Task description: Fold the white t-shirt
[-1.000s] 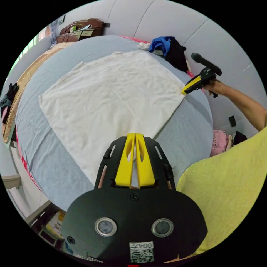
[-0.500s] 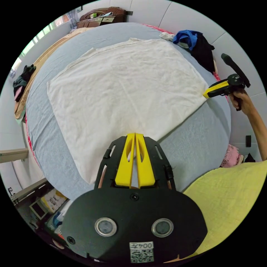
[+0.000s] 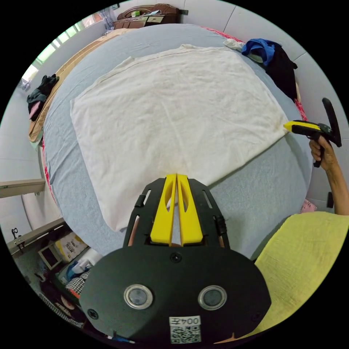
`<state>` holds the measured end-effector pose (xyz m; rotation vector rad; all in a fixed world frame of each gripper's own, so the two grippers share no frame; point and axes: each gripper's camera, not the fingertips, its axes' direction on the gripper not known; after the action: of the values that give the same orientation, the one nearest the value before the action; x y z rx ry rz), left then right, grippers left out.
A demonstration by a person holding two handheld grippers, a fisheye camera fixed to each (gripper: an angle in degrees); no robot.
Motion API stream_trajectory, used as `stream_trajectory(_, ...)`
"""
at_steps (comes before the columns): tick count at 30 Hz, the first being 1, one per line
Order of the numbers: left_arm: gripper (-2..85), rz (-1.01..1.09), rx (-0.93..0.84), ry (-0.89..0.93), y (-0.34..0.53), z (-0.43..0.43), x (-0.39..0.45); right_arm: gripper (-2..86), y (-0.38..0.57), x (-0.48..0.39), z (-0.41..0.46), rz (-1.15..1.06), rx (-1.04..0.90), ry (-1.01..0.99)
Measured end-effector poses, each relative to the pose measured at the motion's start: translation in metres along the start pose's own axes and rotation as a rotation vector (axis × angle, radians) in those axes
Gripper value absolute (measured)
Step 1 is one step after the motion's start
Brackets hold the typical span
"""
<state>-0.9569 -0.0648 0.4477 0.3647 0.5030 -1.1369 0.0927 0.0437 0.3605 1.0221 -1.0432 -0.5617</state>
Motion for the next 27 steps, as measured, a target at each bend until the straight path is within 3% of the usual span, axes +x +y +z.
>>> stream_trajectory(5, 0.3, -0.021, 0.006, 0.023, 0.006, 0.016, 0.008, 6.3, 0.041, 0.030, -0.039, -0.033, 0.126, -0.046)
stream_trajectory(10, 0.3, -0.031, 0.016, 0.046, 0.017, 0.031, 0.015, 5.6, 0.055, 0.055, -0.045, -0.034, 0.045, 0.135)
stream_trajectory(15, 0.3, -0.042, 0.046, 0.055, 0.034, 0.047, 0.024, 8.5, 0.091, 0.100, -0.093, 0.020, 0.103, 0.035)
stream_trajectory(20, 0.5, -0.044, 0.108, 0.079, 0.058, 0.060, 0.030, 8.6, 0.146, 0.175, -0.111, 0.269, 0.181, -0.299)
stream_trajectory(27, 1.6, -0.007, 0.102, 0.054, 0.082, 0.077, 0.047, 11.5, 0.190, 0.241, -0.117, 0.506, 0.279, -0.538)
